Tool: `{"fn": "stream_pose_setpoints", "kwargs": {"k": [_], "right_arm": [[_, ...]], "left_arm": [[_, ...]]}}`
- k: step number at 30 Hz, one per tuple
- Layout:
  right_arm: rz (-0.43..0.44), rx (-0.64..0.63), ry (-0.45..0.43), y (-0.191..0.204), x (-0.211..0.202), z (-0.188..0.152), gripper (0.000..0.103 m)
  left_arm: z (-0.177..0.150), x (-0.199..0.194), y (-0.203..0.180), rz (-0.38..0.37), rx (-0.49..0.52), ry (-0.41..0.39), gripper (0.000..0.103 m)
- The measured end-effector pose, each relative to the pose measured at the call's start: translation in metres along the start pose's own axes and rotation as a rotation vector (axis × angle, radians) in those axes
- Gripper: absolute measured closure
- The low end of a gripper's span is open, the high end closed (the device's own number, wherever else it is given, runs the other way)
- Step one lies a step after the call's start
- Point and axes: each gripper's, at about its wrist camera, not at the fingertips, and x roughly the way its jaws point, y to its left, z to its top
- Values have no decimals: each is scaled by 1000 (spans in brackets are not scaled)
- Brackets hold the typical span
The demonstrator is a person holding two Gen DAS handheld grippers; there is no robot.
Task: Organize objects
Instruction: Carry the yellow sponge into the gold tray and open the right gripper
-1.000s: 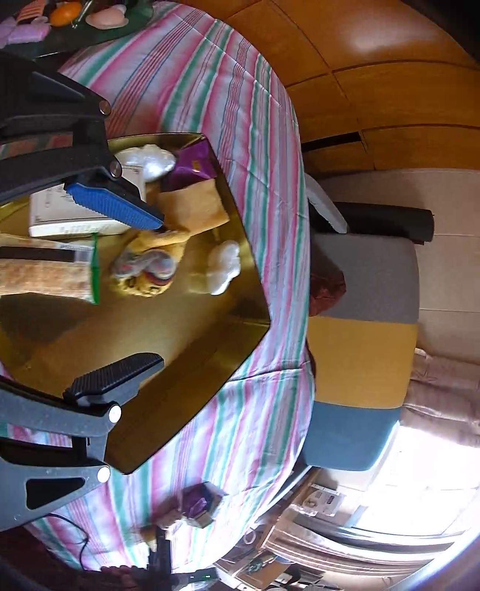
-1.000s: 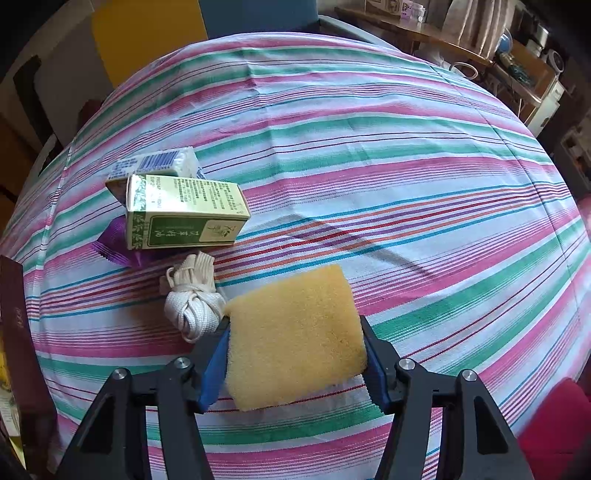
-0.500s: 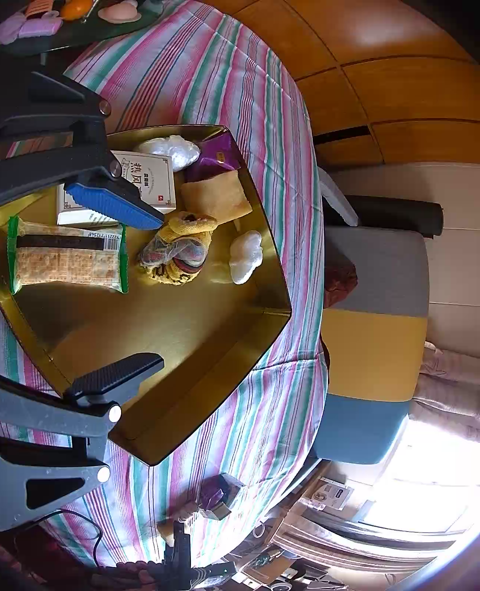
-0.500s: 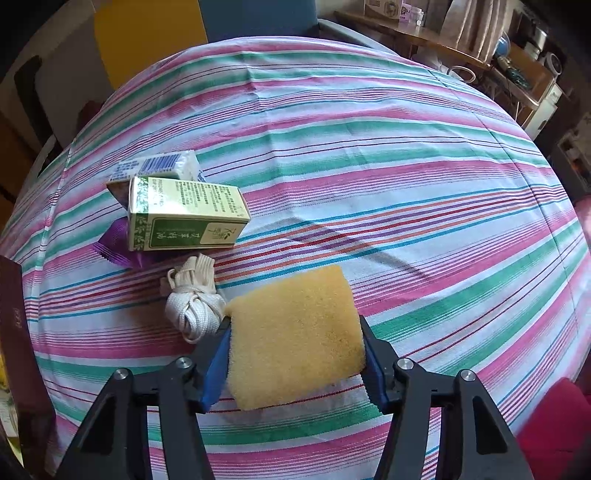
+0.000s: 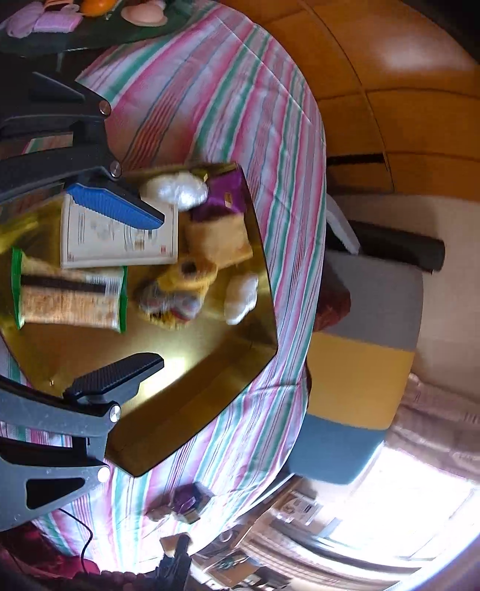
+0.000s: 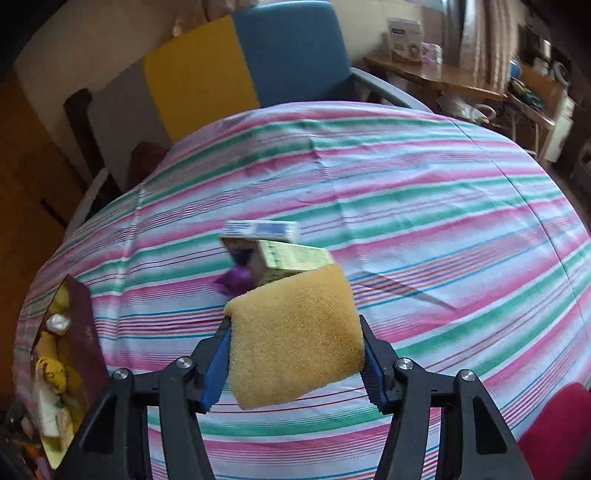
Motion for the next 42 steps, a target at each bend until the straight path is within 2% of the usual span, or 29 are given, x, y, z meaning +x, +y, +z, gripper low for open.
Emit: {"fn": "stream_pose_setpoints", "kwargs": {"k": [5, 10, 14, 20, 25, 26, 27, 28, 34, 42], "right_arm": [[195, -231, -15, 121, -27, -3, 42], [361, -401, 72, 240, -8, -24, 41], [398, -436, 161, 312, 32, -39, 41], [368, -379, 279, 371, 97, -52, 38], [459, -281, 380, 384, 125, -57, 29], [483, -259, 379, 382, 126, -57, 22], [496, -253, 373, 380, 124, -57, 17], [502, -254, 365, 378, 122, -58, 16], [515, -261, 309, 350, 94, -59, 13], [480, -311, 217, 304, 49, -62, 10]], "left_arm": [[-2, -3, 27, 9, -78, 0, 33], [-2, -5, 46, 23, -110, -3, 33], [-4, -5, 60, 32, -136, -1, 33], [-10, 2, 77, 45, -172, 28, 33], [-15, 6, 82, 38, -186, 43, 34], [-16, 7, 82, 36, -184, 43, 34], [-16, 7, 81, 34, -182, 45, 34], [-16, 7, 80, 33, -181, 47, 34], [-15, 0, 72, 34, -158, 28, 34], [-10, -9, 52, 28, -100, 9, 33]]}}
